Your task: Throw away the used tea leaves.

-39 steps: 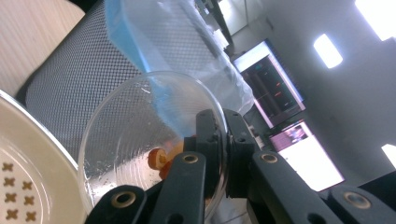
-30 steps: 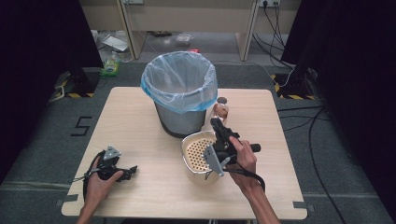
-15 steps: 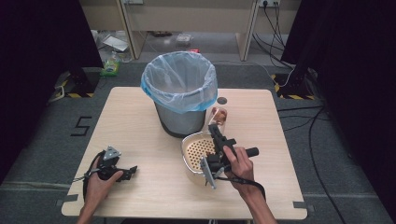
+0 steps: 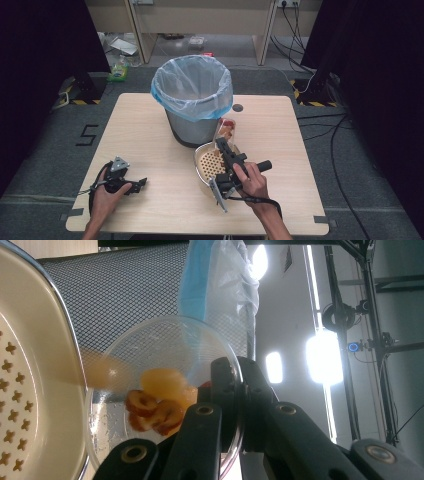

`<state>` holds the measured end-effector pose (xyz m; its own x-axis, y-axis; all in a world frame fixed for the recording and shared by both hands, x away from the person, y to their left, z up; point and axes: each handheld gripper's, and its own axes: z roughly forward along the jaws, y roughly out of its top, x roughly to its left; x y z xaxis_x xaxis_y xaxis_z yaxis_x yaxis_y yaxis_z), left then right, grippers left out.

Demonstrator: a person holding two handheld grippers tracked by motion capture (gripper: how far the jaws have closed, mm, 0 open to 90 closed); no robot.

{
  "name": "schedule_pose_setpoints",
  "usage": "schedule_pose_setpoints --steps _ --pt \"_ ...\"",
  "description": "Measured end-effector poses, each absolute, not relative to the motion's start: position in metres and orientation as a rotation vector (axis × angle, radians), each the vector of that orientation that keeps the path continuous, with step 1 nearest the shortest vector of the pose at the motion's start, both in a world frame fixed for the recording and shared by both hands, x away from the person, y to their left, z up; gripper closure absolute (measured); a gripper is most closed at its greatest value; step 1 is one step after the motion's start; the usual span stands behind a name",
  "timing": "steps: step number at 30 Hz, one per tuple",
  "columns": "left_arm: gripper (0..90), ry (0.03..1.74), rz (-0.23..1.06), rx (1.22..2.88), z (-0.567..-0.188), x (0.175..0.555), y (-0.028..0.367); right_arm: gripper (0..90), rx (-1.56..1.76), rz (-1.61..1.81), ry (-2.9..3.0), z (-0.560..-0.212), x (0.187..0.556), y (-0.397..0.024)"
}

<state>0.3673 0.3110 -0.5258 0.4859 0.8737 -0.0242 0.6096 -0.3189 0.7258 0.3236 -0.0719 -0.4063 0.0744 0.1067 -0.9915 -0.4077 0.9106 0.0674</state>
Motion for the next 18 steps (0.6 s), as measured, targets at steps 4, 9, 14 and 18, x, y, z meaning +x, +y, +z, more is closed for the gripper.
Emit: schedule_pose_setpoints --steps 4,9,14,18 --pt "0.0 1.219 0.495 2.049 -0.5259 0.3673 0.311 87.7 -0.248 0.392 1.441 -0.4052 0.3232 -0.0729" --pt "0.0 1.218 0.495 2.048 -0.5259 0.3673 0.311 87.7 -0.254 0.403 1.419 -0.4025 0.319 -0.0732" --pt "0.0 1.218 0.496 2.048 -0.5259 0.3673 0.311 87.7 -0.24 0.411 1.406 -0.398 0.3176 -0.0718" --pt "0.0 1.218 0.495 2.048 -0.5259 0.3673 0.311 87.7 -0.294 0.359 1.402 -0.4066 0.3174 -0.0683"
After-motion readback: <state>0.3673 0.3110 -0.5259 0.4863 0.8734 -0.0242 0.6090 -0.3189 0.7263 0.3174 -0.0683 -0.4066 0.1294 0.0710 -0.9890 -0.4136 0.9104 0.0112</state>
